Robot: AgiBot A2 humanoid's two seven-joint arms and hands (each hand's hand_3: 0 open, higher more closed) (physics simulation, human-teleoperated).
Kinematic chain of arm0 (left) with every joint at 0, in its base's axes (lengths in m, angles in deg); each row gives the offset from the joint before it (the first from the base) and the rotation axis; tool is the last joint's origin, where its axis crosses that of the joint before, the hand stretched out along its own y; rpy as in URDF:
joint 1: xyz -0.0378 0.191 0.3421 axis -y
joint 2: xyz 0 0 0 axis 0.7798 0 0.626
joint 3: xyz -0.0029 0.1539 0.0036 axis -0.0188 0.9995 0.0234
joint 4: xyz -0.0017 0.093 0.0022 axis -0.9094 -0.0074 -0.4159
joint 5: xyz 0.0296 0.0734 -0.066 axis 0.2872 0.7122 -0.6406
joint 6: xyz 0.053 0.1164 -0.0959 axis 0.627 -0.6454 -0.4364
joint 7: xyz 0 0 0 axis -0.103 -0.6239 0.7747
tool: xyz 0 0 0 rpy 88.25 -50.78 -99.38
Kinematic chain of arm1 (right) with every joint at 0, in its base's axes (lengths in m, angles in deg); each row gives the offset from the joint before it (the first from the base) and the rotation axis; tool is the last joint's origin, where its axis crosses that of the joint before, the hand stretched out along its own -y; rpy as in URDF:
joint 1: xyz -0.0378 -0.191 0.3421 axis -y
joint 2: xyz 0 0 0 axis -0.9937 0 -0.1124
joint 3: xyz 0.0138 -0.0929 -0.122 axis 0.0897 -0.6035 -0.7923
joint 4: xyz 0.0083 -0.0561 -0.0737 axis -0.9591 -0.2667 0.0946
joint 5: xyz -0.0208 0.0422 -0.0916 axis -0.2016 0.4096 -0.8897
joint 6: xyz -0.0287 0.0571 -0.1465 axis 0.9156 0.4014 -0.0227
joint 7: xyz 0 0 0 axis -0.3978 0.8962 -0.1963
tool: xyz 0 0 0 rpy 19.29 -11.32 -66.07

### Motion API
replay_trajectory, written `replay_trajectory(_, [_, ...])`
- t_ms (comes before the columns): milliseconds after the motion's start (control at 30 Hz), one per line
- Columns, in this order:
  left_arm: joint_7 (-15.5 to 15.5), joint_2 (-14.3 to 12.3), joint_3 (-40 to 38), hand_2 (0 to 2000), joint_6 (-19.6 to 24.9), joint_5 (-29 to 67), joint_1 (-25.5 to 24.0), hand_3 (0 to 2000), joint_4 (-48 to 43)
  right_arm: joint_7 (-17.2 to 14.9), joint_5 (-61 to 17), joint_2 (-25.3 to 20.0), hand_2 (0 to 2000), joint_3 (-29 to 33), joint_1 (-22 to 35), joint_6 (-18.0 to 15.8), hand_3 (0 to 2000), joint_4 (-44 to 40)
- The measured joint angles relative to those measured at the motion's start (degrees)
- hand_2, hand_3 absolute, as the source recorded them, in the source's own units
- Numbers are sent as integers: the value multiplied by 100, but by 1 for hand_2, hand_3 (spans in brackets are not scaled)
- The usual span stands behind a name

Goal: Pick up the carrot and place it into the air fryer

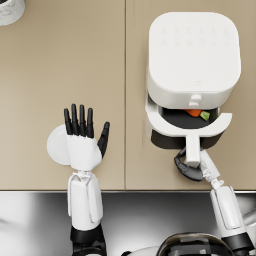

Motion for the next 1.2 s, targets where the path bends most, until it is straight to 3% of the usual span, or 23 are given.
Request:
replay_trajectory(100, [0, 6, 18, 0, 0, 0, 32, 0, 16, -20, -6, -247, 2000, 188, 93, -26, 2000, -183])
replay_trajectory(167, [0, 9, 27, 0, 0, 0, 45, 0, 36, 50, -3, 44, 2000, -93, 146, 129, 2000, -137])
replay_trajectory(233, [0, 12, 37, 0, 0, 0, 56, 0, 67, 75, 4, -18, 2000, -66, 207, 163, 2000, -246])
replay_trajectory(567, [0, 23, 109, 0, 0, 1, 142, 0, 315, 74, 4, -356, 2000, -19, 1590, 235, 2000, -2032])
replay_trajectory(600, [0, 23, 120, 0, 0, 0, 155, 0, 346, 110, 8, -73, 2000, -468, 1873, 359, 2000, -2247])
replay_trajectory(667, [0, 25, 127, 0, 0, 0, 192, 0, 409, 111, 18, -155, 2000, -329, 2140, -187, 2000, -2645])
replay_trajectory(733, [0, 26, 138, 0, 0, 0, 203, 0, 449, 135, 27, 84, 2000, -678, 2548, -771, 2000, -3018])
replay_trajectory(800, [0, 27, 143, 0, 0, 0, 187, 0, 464, 182, 42, 87, 2000, -712, 2706, -1128, 2000, -3265])
replay_trajectory(1200, [0, 30, 133, 0, 0, 0, 92, 0, 454, 177, 43, 168, 2000, -881, 2799, -1211, 2000, -3333])
